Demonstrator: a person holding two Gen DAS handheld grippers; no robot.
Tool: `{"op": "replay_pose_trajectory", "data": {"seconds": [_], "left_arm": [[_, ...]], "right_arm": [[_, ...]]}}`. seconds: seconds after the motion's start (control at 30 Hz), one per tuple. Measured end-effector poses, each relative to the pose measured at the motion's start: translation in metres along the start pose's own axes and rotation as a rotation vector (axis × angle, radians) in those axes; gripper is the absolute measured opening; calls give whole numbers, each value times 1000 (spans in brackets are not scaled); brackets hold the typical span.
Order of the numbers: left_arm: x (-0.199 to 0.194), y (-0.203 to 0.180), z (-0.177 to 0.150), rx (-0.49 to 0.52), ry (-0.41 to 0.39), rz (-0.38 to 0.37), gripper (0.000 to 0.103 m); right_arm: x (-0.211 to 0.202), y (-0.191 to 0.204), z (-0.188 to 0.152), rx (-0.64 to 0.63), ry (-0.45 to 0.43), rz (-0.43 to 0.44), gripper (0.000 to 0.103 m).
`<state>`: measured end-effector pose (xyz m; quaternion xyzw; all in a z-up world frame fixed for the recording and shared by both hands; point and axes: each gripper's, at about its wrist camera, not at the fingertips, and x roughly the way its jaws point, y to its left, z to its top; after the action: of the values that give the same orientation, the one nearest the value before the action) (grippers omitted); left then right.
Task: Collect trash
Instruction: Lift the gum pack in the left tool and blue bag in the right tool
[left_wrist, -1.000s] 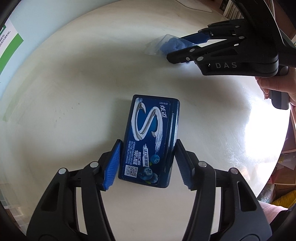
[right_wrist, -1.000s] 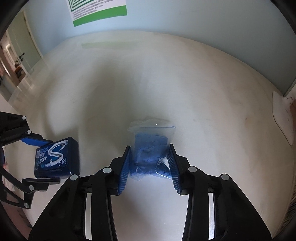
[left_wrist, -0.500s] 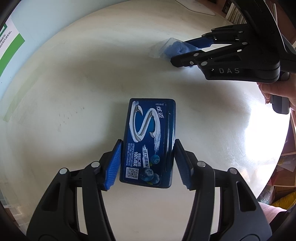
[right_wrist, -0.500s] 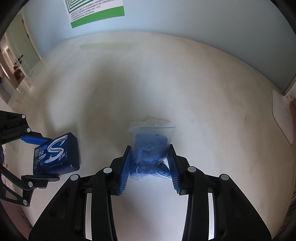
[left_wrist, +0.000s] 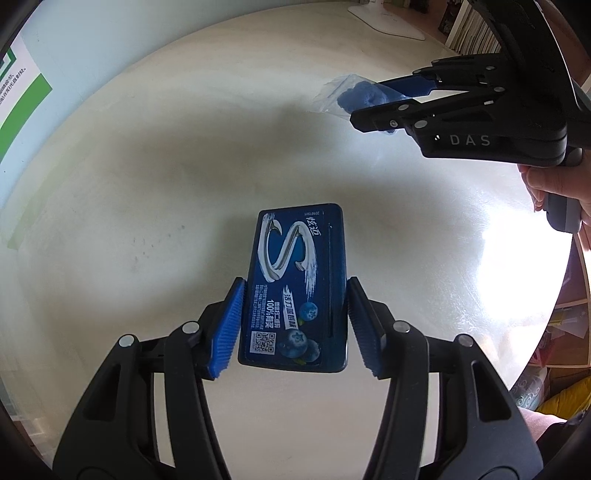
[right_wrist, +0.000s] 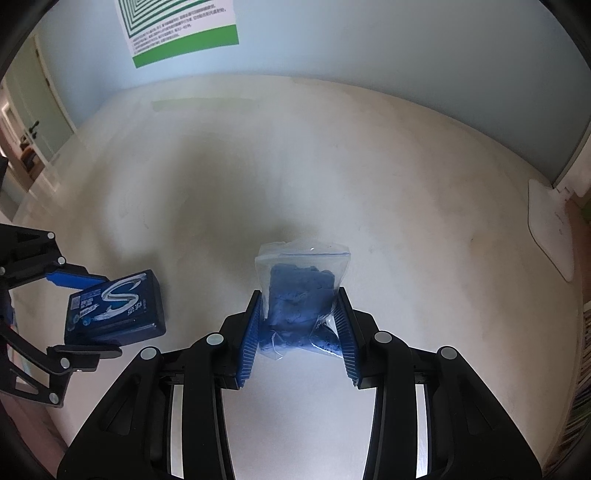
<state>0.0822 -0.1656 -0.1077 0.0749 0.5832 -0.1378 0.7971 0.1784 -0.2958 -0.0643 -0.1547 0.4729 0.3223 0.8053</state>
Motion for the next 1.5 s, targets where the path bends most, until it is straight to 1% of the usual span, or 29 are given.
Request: {"op": "replay_pose_trajectory", "data": {"seconds": [0.33,0.47,0.7,0.8,0.9,1.03,1.13,1.17,1.33,1.37,1.4,1.43,1.5], "left_arm": [[-18,-4,-10,62,-30,-11,52],[-17,-7,-20,91,-34,-22,52],[-19,-16,-35,153,-31,-46,52],[-19,-25,-41,201,-31,-59,52],[-20,-32,-45,252,-34,-73,52],[-24,-55,-53,338,-40,-95,52],[-25,-73,-54,416,-43,-110,51],[-27,-74,-58,435,-44,-115,51],[-27,-110,-65,527,-47,-150,51],[-26,-115,-66,541,-47,-157,49],[-28,-120,-69,555,-48,-164,40],[-32,-125,-69,573,-47,-170,37],[-32,-142,-74,604,-43,-184,36]], "right_arm": [[-25,14,-4,54,-21,-55,39],[-35,22,-6,84,-29,-82,39],[-51,38,-18,149,-43,-131,39],[-60,42,-28,194,-49,-158,39],[-71,46,-44,248,-61,-194,39],[-88,53,-68,324,-76,-247,39],[-104,59,-92,394,-90,-291,39],[-108,61,-99,411,-92,-300,39],[-133,72,-142,508,-97,-346,39],[-138,74,-150,525,-102,-352,39],[-144,76,-158,544,-107,-360,39],[-150,78,-167,561,-112,-370,39],[-160,84,-183,589,-120,-384,39]]}}
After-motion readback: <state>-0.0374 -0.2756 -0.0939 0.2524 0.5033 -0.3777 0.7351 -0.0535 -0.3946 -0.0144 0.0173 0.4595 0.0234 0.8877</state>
